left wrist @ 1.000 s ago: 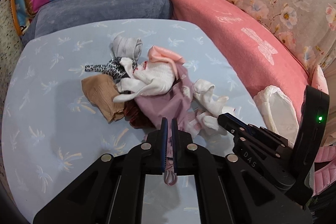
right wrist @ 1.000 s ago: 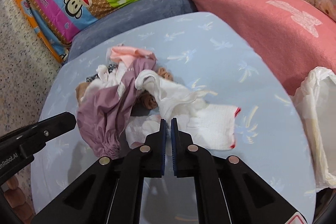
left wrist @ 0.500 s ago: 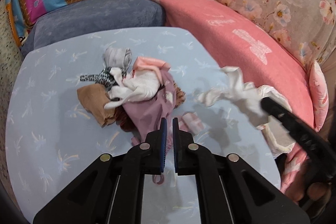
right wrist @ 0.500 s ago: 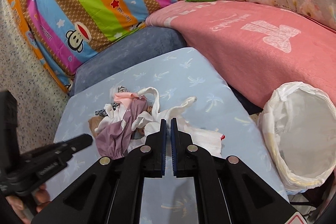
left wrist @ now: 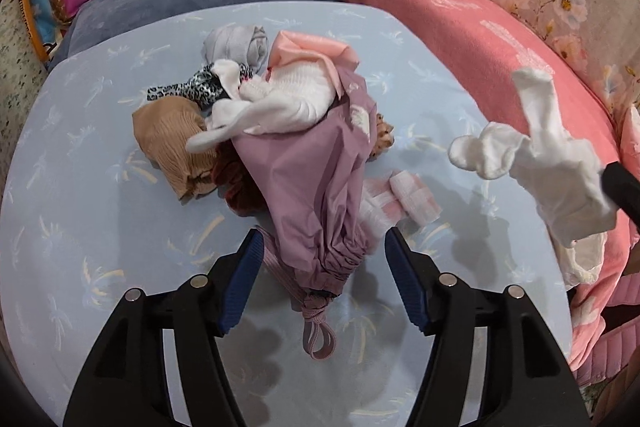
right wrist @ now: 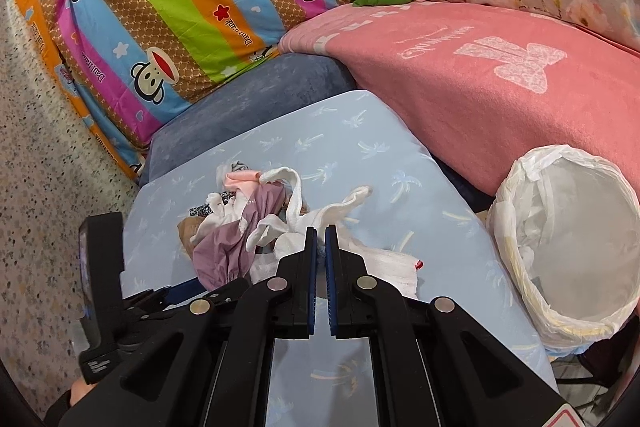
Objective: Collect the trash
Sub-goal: 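Carry the purple bag in the left gripper to the bin while the right gripper carries the glove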
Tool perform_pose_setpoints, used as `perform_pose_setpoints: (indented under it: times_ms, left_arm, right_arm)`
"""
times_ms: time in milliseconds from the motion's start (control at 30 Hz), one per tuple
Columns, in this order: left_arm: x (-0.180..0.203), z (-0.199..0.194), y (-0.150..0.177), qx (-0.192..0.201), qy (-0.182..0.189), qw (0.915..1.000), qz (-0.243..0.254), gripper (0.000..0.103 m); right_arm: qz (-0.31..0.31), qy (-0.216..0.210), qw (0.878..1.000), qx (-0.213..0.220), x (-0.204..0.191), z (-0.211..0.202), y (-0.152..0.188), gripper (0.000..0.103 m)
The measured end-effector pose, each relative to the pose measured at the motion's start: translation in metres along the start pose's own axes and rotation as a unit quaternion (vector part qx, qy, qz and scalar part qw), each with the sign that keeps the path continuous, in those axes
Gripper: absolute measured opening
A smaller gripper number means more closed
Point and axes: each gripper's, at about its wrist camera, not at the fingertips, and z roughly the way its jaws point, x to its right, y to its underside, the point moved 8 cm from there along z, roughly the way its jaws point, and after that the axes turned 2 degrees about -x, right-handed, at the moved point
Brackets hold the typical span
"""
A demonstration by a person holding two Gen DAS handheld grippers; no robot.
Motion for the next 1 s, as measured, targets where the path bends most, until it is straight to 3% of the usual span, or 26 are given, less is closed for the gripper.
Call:
perform_pose_setpoints:
  times_ms: [100,233,600,1000]
  left_arm:
    - [0.001,0.004,0.005,-0.017,0.019,0.9997,-0.004,0.029]
    - [-0.001,-0.006,0.006,-0.010,0.030,0.9995,-0.007,0.017]
    - [0.017,-0.079,-0.019,0.062,0.070,0.9956,0.010,0.014]
    - [0.092,-0.132,-0.064,0.121,0.133,0.9812,0.072,0.014]
  right_arm:
    - [0.002,-0.001,1.000,-0.003,0.001,0.001,0.004,0.006]
    - [0.002,-0.002,1.000,-0.004,0.000,0.001,0.007,0.006]
    - [0.000,-0.013,1.000,0.024,-0.004,-0.021,-0.009,0.006]
    - [0.010,-0.015,0.996,0.090,0.017,-0.076,-0.057,0.006]
